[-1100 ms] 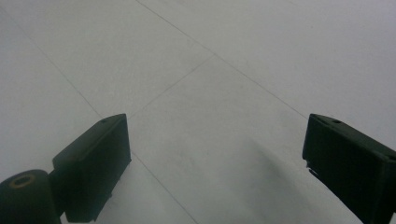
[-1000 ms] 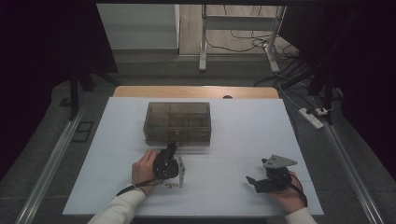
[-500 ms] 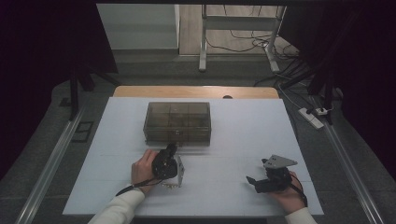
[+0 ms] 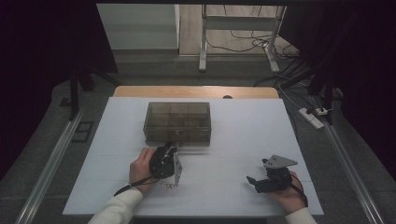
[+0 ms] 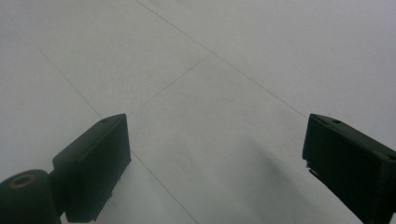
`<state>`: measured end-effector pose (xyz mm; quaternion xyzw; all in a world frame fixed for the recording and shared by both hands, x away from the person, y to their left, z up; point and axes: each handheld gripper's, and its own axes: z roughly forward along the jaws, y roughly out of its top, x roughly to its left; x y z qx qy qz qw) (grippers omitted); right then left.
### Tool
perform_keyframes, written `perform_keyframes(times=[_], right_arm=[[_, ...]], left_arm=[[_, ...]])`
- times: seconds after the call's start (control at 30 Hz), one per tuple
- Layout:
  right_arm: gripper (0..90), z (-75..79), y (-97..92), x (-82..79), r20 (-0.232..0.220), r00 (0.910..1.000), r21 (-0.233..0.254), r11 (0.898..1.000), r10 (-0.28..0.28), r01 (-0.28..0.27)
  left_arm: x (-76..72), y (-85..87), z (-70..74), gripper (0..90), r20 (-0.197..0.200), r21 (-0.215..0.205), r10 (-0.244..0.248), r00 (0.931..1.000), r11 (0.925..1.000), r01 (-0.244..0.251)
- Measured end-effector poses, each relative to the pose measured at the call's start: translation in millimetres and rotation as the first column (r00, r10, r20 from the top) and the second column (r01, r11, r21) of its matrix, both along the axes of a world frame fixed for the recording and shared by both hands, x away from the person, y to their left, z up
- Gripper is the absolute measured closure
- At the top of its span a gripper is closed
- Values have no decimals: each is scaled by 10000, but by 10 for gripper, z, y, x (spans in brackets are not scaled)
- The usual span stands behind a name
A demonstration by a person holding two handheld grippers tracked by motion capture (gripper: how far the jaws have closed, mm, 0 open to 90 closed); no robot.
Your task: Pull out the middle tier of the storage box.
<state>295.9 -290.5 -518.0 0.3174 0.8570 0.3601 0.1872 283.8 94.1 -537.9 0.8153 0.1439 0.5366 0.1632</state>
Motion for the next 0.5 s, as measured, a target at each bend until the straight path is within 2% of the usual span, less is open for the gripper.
perform_keyframes(times=[0.07,0.2,0.23,0.33,0.43,0.47,0.5], right_arm=[[75,0,-2,-1,4,10000,0,10000,-11,11],[75,3,-3,-3,23,10000,6,10000,-31,31],[75,3,-3,-3,23,10000,6,10000,-31,31],[75,6,-9,-3,58,10000,26,10000,-19,19],[75,8,-13,-4,63,10000,33,10000,-33,33],[76,7,-14,-4,63,10000,33,10000,-33,33],[75,7,-14,-3,65,10000,28,10000,-31,31]], left_arm=[[-7,12,23,590,-89,-174,-66,9999,9998,64],[3,36,65,497,-709,-605,-373,9968,9976,331],[6,44,77,497,-955,-710,-521,9941,9964,454],[9,61,97,473,-1169,-937,-667,9909,9940,558],[16,88,134,458,-1371,-1351,-840,9870,9887,654],[21,89,129,452,-1363,-1751,-936,9862,9821,690],[23,101,144,450,-1443,-1816,-930,9852,9812,660]])
